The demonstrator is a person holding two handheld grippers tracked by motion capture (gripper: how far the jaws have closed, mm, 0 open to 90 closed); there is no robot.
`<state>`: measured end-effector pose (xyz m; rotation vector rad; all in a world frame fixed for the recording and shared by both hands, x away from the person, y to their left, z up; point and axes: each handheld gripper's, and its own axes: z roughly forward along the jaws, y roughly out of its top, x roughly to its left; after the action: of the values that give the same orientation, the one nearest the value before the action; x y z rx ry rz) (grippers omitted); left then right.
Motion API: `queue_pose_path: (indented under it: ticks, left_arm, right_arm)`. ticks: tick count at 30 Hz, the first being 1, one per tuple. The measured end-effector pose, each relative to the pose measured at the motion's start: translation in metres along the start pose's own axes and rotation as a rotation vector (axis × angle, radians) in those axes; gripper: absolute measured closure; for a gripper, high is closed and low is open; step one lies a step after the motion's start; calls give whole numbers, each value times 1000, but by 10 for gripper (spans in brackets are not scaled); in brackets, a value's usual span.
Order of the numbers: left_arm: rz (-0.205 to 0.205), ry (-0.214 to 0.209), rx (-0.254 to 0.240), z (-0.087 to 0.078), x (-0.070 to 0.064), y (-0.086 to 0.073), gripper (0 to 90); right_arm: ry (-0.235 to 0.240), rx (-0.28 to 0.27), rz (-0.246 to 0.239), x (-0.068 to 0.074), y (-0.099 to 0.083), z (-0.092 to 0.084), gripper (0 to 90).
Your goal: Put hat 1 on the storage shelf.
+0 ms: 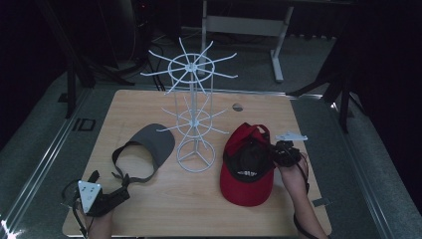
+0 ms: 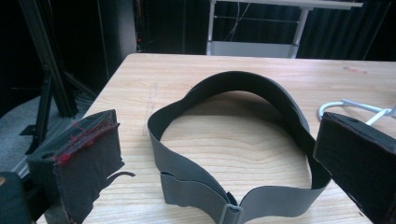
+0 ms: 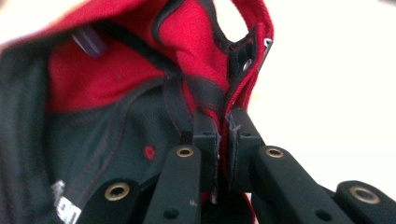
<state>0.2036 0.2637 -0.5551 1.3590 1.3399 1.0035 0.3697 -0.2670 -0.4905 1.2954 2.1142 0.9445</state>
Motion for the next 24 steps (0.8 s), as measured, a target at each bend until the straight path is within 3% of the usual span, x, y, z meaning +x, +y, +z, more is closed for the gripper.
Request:
queue_pose_path:
  ticks: [6, 13, 19, 24]
  left_arm:
    - [10, -18, 14, 1, -3, 0, 10]
    - [42, -24, 30, 2, -6, 0, 10]
    - [44, -73, 36, 1, -14, 2, 10]
    - [79, -103, 60, 2, -26, 5, 10]
  right_arm:
    - [-5, -100, 43, 0, 8, -27, 842]
    - [15, -156, 44, 2, 18, -51, 842]
    - [39, -231, 70, 1, 27, -75, 842]
    - [40, -268, 73, 1, 29, -90, 842]
